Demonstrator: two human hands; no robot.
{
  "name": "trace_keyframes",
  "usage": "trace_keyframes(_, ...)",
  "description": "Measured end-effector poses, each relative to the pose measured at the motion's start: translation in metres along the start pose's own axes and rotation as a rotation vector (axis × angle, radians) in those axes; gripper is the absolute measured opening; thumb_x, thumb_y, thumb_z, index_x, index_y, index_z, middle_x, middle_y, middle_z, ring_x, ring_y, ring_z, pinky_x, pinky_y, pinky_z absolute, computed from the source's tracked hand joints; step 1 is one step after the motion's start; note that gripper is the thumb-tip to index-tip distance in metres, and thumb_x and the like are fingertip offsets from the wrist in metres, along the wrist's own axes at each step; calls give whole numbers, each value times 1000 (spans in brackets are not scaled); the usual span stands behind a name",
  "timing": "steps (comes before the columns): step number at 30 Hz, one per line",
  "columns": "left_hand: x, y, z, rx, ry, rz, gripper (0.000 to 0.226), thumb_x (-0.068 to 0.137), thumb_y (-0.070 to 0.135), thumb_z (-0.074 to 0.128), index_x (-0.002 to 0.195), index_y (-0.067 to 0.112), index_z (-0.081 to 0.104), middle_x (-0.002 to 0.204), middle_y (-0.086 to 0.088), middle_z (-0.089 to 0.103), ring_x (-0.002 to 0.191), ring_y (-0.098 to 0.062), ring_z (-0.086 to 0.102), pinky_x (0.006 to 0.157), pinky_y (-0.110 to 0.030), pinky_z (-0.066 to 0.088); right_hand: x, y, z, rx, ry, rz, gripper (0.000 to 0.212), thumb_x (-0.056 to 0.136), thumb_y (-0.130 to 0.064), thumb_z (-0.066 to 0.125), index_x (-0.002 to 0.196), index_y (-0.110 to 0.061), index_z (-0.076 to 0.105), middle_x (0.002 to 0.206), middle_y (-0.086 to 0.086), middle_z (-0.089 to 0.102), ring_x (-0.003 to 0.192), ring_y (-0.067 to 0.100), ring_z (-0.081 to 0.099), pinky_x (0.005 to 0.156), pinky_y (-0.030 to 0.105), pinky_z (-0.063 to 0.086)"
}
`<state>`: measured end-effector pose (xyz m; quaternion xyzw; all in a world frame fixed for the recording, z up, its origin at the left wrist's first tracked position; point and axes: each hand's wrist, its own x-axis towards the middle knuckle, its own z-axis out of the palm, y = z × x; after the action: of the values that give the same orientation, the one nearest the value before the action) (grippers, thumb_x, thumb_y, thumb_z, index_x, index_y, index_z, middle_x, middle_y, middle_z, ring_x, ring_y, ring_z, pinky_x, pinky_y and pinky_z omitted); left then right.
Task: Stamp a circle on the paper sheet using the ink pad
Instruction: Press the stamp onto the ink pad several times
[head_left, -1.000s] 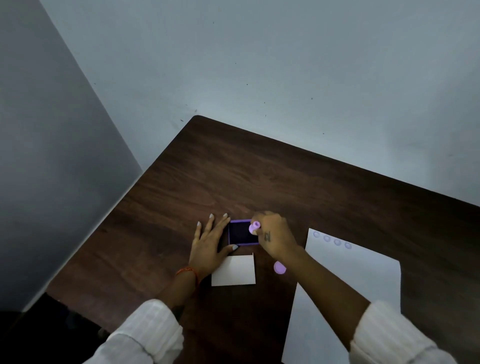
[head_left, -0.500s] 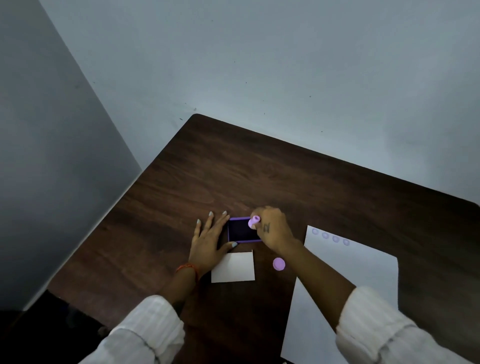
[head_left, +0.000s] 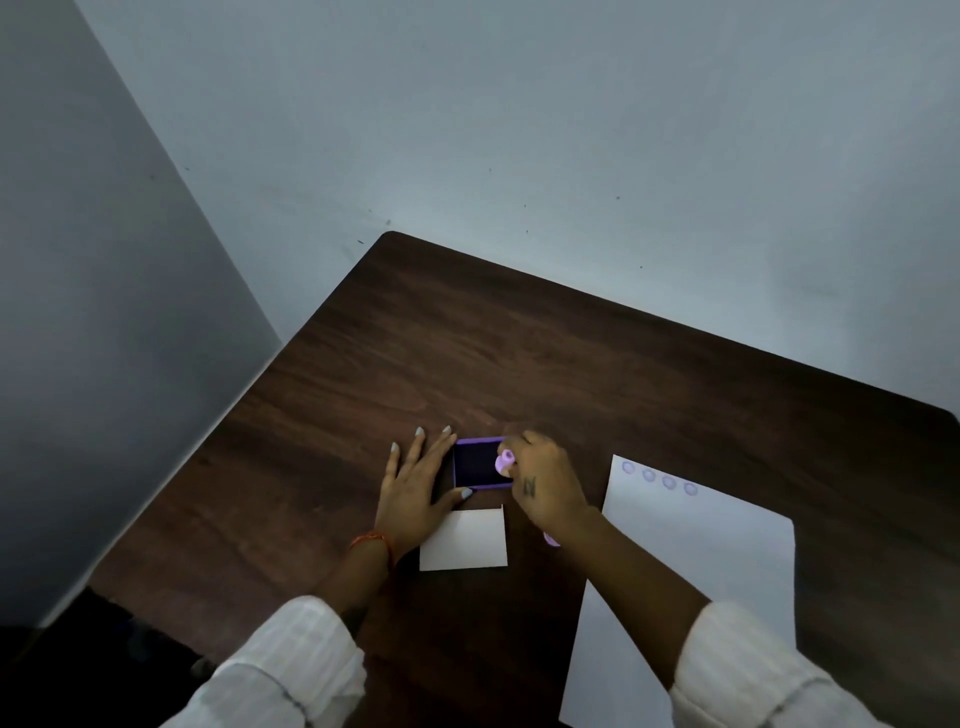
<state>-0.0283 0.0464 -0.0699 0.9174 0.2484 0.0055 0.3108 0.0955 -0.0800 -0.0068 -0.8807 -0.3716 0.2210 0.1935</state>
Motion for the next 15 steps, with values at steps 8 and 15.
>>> trace_keyframes(8,0,0,-1,-13,17,1,87,69,69,25,145,28,15,157,6,16,145,-19,-1,115,-41,-10,-6,-10,11,-145,-60,-114,32,90,-7,49,122,-6,50,131,16,53,123,27,47,106,36,41)
trace_keyframes(15,0,2,0,-5,15,-6,87,68,69,24,145,29,14,157,5,16,145,-18,0,115,-41,-10,5,-11,6,-86,-47,-61,20,89,-7,50,106,-2,60,112,16,62,106,26,59,90,32,47)
